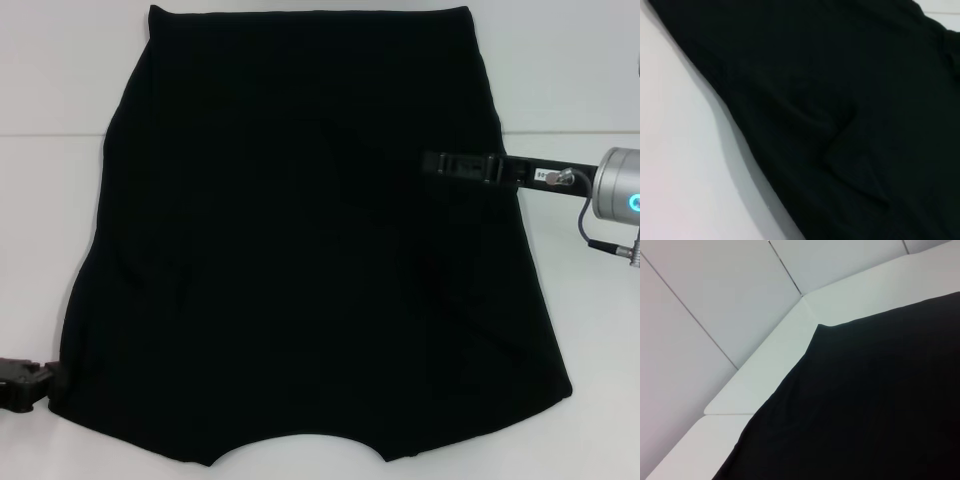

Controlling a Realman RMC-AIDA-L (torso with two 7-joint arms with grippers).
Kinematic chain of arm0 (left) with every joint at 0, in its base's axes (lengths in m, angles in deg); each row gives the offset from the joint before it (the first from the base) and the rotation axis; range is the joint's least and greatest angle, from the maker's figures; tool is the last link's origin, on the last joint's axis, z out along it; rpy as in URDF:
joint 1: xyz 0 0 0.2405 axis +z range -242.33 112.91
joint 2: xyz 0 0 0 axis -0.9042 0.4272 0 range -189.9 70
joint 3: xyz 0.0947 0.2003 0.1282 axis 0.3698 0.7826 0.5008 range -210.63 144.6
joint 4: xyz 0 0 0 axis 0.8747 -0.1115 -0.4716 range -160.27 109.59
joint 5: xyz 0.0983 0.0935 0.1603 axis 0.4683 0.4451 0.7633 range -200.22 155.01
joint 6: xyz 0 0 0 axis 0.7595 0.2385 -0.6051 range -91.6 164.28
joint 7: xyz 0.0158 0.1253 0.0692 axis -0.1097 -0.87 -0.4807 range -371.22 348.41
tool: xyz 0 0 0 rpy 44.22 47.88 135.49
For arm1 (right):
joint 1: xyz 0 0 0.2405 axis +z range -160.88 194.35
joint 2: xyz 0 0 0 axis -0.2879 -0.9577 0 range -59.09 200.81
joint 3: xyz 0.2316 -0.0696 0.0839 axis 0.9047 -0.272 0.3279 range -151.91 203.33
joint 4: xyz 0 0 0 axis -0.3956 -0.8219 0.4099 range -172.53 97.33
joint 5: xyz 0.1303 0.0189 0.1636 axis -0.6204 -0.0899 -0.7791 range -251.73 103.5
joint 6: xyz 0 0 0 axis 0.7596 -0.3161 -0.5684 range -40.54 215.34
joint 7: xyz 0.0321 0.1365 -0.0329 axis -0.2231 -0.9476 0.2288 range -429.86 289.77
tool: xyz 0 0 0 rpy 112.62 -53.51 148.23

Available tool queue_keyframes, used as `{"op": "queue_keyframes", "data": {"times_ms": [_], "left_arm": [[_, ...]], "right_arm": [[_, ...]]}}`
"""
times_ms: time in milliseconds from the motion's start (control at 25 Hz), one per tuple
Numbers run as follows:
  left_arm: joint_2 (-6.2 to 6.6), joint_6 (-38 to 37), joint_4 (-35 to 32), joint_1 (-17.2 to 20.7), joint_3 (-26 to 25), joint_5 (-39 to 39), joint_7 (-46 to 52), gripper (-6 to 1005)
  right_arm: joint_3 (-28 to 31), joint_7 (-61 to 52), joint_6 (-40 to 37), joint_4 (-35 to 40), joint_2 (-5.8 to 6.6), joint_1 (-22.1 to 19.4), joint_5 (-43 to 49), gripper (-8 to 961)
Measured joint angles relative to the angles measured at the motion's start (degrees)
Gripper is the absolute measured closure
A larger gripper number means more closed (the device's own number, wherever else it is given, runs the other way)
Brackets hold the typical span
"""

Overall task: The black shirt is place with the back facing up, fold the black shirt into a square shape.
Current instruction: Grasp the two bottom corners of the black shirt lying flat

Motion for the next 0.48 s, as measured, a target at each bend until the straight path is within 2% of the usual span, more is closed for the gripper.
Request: {"op": "queue_keyframes", "data": {"times_ms": [200,320,480], "left_arm": [[0.12,-1.43,0.0,-0.72,-0.38,-0.37,2.44,999],[0.13,-2.54,0.08,-1.08,-0.41,-0.47,2.98,998],[0.08,-4.42,0.49,-1.41,-0.4,-1.28,3.06,998]], "right_arm": [[0.01,-0.01,-3.88,0.13,1.46,-1.23,0.0,55],[0.02,-0.61,-7.81,0.14,3.03,-2.72,0.1,55],[-0.39,-3.6,-12.42,0.15,5.71,-5.17,1.24,55]]}}
